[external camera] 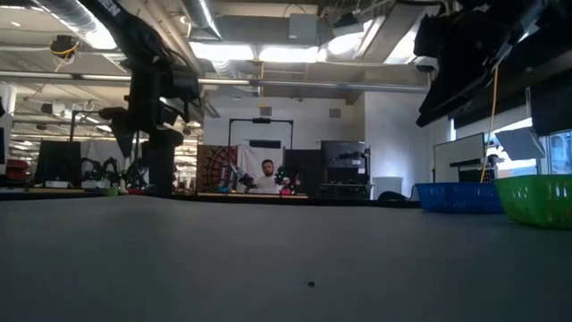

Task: Sort produce into baskets
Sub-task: Put the brown mushroom into the green basket

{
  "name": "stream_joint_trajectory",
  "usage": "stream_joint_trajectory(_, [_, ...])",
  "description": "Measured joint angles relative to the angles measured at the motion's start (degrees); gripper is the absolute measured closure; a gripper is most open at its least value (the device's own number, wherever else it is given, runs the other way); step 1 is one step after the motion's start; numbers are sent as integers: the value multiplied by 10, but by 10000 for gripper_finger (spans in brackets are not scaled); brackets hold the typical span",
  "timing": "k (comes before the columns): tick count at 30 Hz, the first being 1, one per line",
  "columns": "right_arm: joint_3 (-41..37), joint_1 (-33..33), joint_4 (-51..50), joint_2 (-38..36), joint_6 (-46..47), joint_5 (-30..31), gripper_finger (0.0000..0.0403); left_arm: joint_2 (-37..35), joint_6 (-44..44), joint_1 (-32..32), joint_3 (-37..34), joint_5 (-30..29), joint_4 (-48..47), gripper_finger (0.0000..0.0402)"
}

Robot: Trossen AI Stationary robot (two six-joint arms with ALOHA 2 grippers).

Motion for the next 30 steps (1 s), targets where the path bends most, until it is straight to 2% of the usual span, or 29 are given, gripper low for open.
stream_joint_trajectory(9, [0, 0, 0, 0, 3, 0, 180, 35, 31, 6, 0, -3, 2, 125])
stream_joint_trajectory(17, [0, 0, 4, 0, 1, 9, 180, 73, 22, 3, 33, -38, -65, 125])
stream_joint_trajectory(23, [0, 0, 4, 0, -2, 10, 180, 103, 7, -24, 59, -50, -122, 125])
stream_joint_trajectory(30, [0, 0, 4, 0, -16, 10, 180, 128, 18, -16, 96, -109, -112, 125])
